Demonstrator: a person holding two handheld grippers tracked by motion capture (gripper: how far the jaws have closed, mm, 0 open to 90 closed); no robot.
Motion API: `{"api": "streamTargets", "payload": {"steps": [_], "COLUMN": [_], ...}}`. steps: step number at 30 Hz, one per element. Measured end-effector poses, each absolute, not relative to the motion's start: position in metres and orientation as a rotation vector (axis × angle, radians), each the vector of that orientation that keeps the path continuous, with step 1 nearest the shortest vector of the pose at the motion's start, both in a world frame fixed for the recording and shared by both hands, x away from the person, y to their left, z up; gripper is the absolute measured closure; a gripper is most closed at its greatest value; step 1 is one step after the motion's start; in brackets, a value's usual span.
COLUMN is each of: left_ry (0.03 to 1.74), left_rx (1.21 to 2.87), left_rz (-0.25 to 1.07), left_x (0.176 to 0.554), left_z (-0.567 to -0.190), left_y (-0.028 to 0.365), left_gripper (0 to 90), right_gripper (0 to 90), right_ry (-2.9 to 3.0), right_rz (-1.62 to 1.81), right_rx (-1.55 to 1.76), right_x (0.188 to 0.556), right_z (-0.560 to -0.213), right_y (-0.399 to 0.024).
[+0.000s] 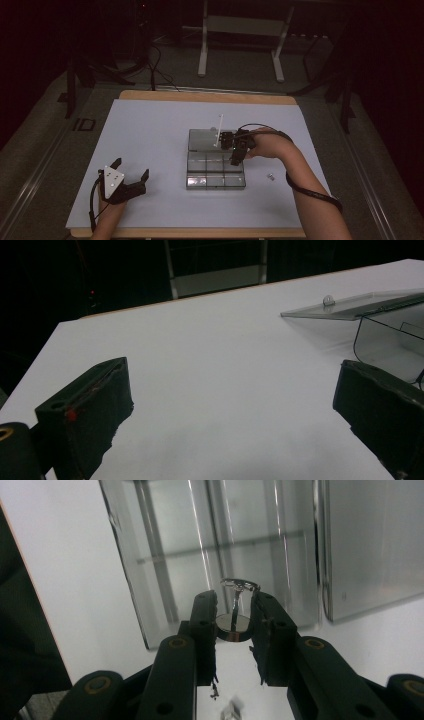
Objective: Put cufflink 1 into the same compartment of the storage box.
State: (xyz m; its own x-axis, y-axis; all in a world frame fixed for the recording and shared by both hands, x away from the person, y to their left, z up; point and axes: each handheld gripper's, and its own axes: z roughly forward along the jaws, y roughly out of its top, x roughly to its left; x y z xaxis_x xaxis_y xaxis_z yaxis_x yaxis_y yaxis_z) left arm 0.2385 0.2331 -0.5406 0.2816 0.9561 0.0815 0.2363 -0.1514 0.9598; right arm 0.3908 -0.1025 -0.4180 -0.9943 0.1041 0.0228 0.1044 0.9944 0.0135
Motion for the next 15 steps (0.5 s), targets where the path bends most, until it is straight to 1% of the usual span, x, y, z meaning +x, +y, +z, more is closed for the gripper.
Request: {"api": "streamTargets", "payload": {"steps": [9, 15], "left_ry": [1.121, 1.122], "left_rx": [1.601, 1.603], "left_rz": [0.95, 0.95], "left_x": [0.239, 0.239], "left_z": [-0.541, -0.541], "left_y": [0.233, 0.233], "left_gripper": [3.4, 3.4], "right_gripper": [72.5, 72.5], "right_ry": [-3.114, -3.115], "right_rz": [-0.063, -0.17], "right_rx": [-0.107, -0.073], "right_x": [0.389, 0.385], "right_z": [-0.421, -0.426], "right_y": [-0.077, -0.061]}}
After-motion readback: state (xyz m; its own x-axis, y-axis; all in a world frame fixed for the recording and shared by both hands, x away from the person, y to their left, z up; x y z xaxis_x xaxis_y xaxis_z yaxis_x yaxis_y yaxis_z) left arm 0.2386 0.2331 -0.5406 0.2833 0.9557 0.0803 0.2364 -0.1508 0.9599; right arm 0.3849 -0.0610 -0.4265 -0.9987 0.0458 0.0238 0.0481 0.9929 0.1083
